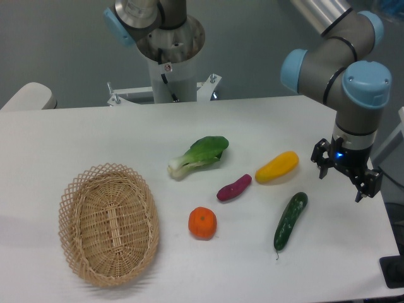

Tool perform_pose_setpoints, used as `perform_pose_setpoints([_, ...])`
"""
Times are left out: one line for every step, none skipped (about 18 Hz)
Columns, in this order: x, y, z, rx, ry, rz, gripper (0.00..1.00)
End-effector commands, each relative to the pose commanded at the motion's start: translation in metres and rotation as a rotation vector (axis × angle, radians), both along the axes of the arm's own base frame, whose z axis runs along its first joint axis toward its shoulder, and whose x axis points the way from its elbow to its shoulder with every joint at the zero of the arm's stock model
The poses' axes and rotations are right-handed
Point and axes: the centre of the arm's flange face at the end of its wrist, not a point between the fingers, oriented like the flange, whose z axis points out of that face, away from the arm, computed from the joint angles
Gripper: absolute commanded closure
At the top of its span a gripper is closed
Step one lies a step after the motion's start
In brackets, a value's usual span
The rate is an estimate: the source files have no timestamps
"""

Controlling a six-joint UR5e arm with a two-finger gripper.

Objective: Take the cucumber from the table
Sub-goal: 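Move the open gripper over the green cucumber and lower it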

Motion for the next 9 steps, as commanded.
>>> perform_pose_setpoints([0.0, 0.0, 0.001, 0.002, 0.001, 0.0, 0.0])
perform_pose_setpoints([0.0, 0.0, 0.001, 0.002, 0.001, 0.0, 0.0])
perform_pose_setpoints([0.0, 0.0, 0.001, 0.003, 0.0, 0.003, 0.0])
perform_pose_setpoints([0.001, 0.001, -0.003, 0.003, -0.007, 0.013, 0.0])
perform_pose_setpoints([0.003, 0.005, -0.008, 0.006, -0.016, 0.024, 0.0])
perform_pose_setpoints([0.006, 0.009, -0.009, 0.011, -0.02, 0.037, 0.0])
perform_pose_setpoints([0.007, 0.012, -0.009, 0.014, -0.023, 0.055, 0.0])
perform_pose_setpoints([0.008, 0.014, -0.013, 0.018, -0.031, 0.072, 0.0])
perform_pose_setpoints([0.009, 0.015, -0.014, 0.02, -0.037, 0.09, 0.0])
